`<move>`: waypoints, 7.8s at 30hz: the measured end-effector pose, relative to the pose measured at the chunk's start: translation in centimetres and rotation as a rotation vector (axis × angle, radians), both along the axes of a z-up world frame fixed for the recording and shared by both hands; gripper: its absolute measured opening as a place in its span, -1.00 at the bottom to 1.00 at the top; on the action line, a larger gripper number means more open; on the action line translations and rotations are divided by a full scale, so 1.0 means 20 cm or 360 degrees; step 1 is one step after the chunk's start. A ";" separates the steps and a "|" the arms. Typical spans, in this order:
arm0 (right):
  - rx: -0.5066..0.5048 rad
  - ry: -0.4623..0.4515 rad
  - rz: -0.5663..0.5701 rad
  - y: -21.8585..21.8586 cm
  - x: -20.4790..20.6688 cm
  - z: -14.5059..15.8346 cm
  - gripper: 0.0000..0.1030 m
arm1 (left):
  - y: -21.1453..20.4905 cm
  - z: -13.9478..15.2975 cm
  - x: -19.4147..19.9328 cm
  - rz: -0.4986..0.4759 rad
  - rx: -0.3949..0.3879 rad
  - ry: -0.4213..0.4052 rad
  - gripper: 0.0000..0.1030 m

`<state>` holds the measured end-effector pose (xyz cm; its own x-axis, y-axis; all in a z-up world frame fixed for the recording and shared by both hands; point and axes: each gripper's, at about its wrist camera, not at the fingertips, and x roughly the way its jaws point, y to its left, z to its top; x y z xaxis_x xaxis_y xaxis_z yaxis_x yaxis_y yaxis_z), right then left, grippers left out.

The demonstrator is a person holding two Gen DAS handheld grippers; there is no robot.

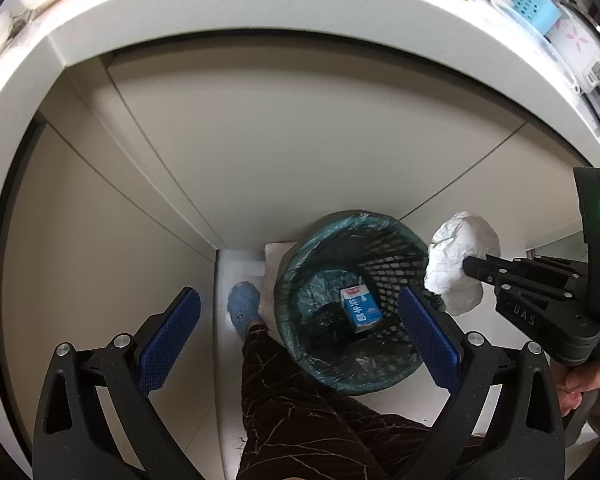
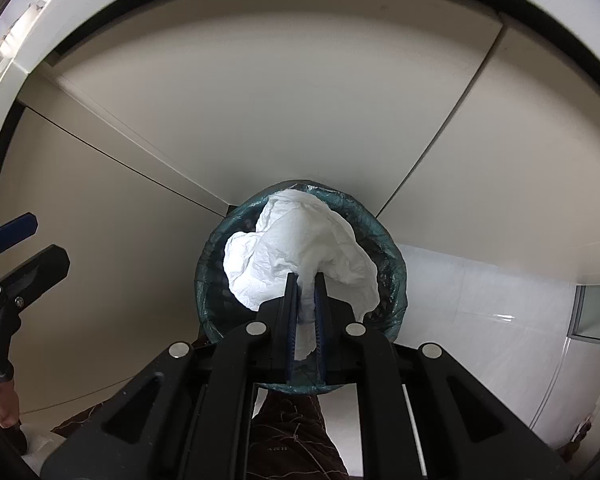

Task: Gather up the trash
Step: 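Open the left tool to drop the carton while the right tool drops the tissue, then move both tools back up over the counter, then grasp the green box with the left tool while the right tool grasps the clear plastic tube, then carry the green box and clear tube with both tools over the trash bin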

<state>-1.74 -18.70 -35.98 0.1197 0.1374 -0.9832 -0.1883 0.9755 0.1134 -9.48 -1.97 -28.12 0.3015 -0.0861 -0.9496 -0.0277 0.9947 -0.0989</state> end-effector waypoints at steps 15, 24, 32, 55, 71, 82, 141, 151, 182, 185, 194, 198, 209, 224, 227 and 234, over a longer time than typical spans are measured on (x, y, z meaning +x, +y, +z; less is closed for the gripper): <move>-0.0027 0.0005 -0.0034 -0.02 0.00 -0.10 -0.18 | 0.03 -0.05 0.03 0.0004 0.0043 0.0031 0.88; -0.0060 -0.0049 -0.0049 -0.02 0.01 0.00 0.56 | 0.00 -0.02 0.04 -0.0003 0.0030 -0.0004 0.88; -0.0029 -0.0191 -0.0095 -0.12 -0.02 0.28 0.81 | -0.03 0.14 0.05 0.0000 -0.0021 -0.0070 0.88; -0.0042 -0.0621 -0.0332 -0.44 0.08 1.25 0.81 | -0.22 0.92 0.18 -0.0114 -0.0046 -0.0314 0.87; -0.0071 -0.0681 -0.0403 -0.58 0.45 1.40 0.81 | -0.29 1.11 0.54 -0.0182 -0.0038 -0.0381 0.88; -0.0130 -0.0566 -0.0450 -0.69 0.81 1.27 0.81 | -0.35 1.05 0.88 -0.0311 -0.0025 -0.0328 0.88; -0.0047 -0.0335 -0.0605 -0.66 0.98 1.07 -0.53 | -0.34 0.94 0.96 -0.0385 -0.0010 -0.0219 0.06; -0.0001 -0.0486 -0.0512 -0.56 0.82 1.24 -0.53 | -0.30 0.99 0.83 -0.0257 0.0017 -0.0246 0.06; 0.0082 -0.0534 -0.0255 -0.36 0.24 1.22 -0.53 | -0.30 0.90 0.35 -0.0165 0.0013 -0.0227 0.06; 0.0092 -0.0549 -0.0219 -0.34 0.18 1.21 -0.53 | -0.31 0.88 0.30 -0.0163 0.0006 -0.0218 0.06; 0.0132 -0.0562 -0.0141 -0.29 0.03 1.17 -0.53 | -0.31 0.82 0.18 -0.0139 -0.0012 -0.0206 0.06; 0.0140 -0.0542 -0.0132 -0.29 -0.03 1.13 -0.53 | -0.32 0.78 0.13 -0.0136 -0.0020 -0.0193 0.06; 0.0172 -0.0450 -0.0108 -0.29 -0.15 0.94 -0.53 | -0.32 0.61 0.04 -0.0106 -0.0031 -0.0167 0.06; 0.0168 -0.0306 -0.0056 -0.28 -0.18 0.64 -0.53 | -0.30 0.34 0.00 -0.0059 -0.0075 -0.0105 0.06; 0.0163 -0.0281 -0.0051 -0.28 -0.19 0.59 -0.53 | -0.31 0.29 -0.01 -0.0068 -0.0084 -0.0105 0.06; 0.0144 -0.0219 -0.0056 -0.28 -0.19 0.44 -0.53 | -0.34 0.15 -0.01 -0.0118 -0.0070 -0.0071 0.06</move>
